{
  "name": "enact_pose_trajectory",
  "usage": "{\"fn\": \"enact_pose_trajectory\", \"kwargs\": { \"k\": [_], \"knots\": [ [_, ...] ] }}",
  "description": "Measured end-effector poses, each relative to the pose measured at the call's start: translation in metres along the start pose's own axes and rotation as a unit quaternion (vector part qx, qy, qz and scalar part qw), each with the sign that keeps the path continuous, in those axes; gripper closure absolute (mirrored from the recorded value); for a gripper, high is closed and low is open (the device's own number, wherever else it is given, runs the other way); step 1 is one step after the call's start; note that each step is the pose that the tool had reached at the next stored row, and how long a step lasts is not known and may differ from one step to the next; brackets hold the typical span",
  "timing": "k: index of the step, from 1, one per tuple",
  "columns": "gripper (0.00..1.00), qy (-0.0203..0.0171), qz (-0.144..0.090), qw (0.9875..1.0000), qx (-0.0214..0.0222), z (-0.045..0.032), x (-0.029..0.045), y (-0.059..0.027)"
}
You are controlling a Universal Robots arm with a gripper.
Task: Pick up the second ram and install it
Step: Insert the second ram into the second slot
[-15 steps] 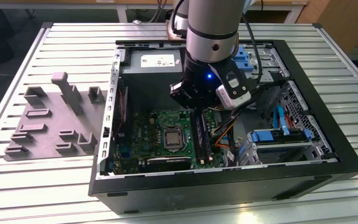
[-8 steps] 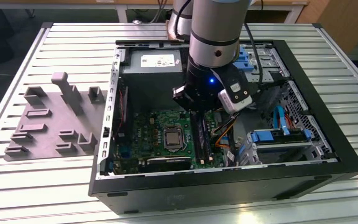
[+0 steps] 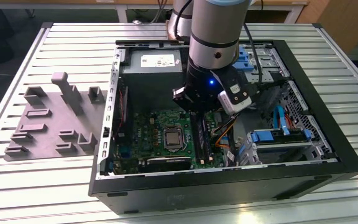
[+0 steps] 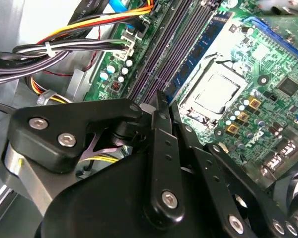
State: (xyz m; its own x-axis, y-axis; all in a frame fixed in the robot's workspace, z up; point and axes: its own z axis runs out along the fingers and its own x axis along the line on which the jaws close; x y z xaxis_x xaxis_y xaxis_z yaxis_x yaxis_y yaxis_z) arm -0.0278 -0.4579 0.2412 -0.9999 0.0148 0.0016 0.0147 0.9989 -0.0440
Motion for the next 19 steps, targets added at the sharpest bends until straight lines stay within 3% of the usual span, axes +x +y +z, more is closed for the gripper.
{"fn": "enact_pose_trajectory", "kwargs": {
  "k": [5,13,19],
  "knots": [
    [0.86,0.0002,-0.002,1.0,-0.0002,0.0083,-0.0013,-0.0003],
    [0.86,0.0003,-0.001,1.0,-0.0006,0.0111,-0.0025,-0.0028],
    [0.86,0.0003,-0.001,1.0,-0.0035,0.0177,-0.0026,-0.007]
  ]
}}
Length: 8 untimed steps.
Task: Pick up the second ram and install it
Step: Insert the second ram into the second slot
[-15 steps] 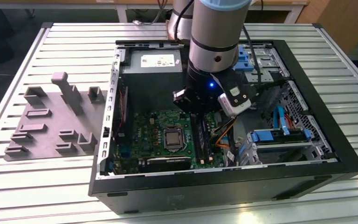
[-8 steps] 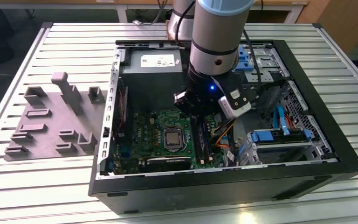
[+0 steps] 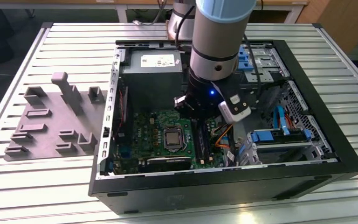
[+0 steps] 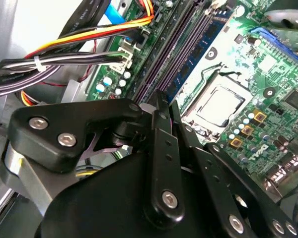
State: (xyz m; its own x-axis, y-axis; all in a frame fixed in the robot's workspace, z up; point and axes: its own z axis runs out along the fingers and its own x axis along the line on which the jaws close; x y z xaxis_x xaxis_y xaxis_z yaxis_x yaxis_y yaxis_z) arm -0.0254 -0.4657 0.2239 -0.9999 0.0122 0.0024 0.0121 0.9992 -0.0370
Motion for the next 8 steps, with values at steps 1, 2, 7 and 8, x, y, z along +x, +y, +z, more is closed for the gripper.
{"fn": "enact_pose_trajectory", "kwargs": {
  "k": [1,2,7,8],
  "knots": [
    [0.86,0.0,0.0,1.0,-0.0003,0.0012,0.0,0.0],
    [0.86,0.0,0.0,1.0,-0.0005,0.0023,-0.0001,0.0],
    [0.86,0.0,0.0,1.0,-0.0012,0.0063,0.0001,0.0],
    [0.86,0.0001,-0.001,1.0,-0.0013,0.0068,0.0005,0.0]
  ]
}}
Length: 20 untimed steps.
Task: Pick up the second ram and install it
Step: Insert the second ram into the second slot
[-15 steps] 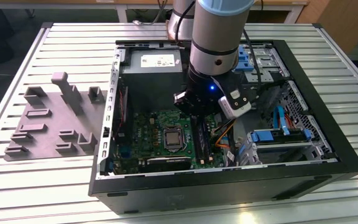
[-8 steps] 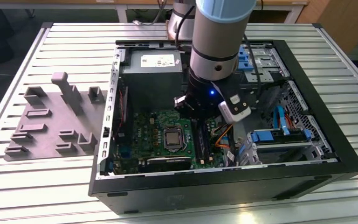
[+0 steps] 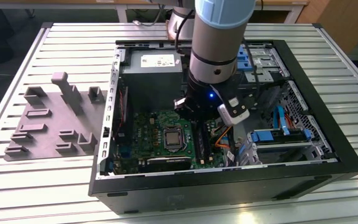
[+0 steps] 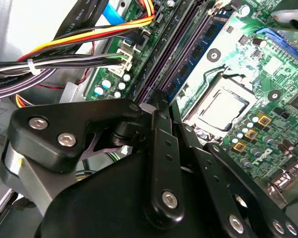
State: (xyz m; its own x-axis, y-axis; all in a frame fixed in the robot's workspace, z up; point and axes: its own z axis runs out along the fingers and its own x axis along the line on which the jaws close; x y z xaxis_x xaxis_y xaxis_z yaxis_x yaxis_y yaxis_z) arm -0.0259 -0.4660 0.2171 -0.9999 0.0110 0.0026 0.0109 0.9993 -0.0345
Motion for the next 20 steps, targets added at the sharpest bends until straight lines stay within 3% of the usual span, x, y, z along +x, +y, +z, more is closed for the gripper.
{"fn": "enact_pose_trajectory", "kwargs": {
  "k": [20],
  "knots": [
    [0.86,0.0,-0.001,1.0,-0.0002,0.005,0.0008,-0.0001]
  ]
}}
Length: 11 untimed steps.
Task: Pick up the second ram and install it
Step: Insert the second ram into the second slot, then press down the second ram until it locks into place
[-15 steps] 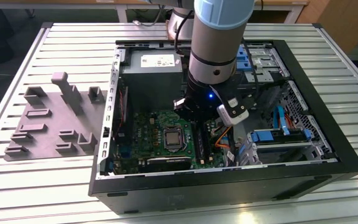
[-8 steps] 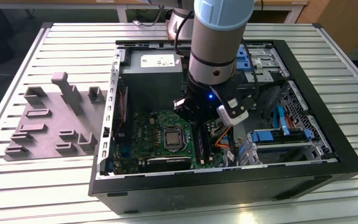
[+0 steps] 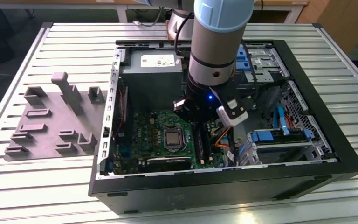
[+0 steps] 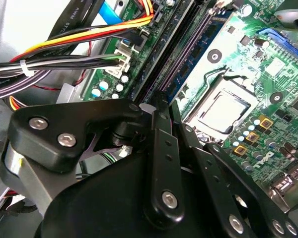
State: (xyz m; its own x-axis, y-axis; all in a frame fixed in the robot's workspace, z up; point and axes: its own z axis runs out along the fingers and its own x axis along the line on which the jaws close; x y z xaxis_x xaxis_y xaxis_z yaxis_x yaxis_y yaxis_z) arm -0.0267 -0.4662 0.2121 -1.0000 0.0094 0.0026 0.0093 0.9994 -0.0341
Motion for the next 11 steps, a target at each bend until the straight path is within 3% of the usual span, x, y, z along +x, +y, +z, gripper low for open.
{"fn": "enact_pose_trajectory", "kwargs": {
  "k": [11],
  "knots": [
    [0.86,0.0,0.0,1.0,0.0,-0.0011,0.0001,-0.0015]
  ]
}}
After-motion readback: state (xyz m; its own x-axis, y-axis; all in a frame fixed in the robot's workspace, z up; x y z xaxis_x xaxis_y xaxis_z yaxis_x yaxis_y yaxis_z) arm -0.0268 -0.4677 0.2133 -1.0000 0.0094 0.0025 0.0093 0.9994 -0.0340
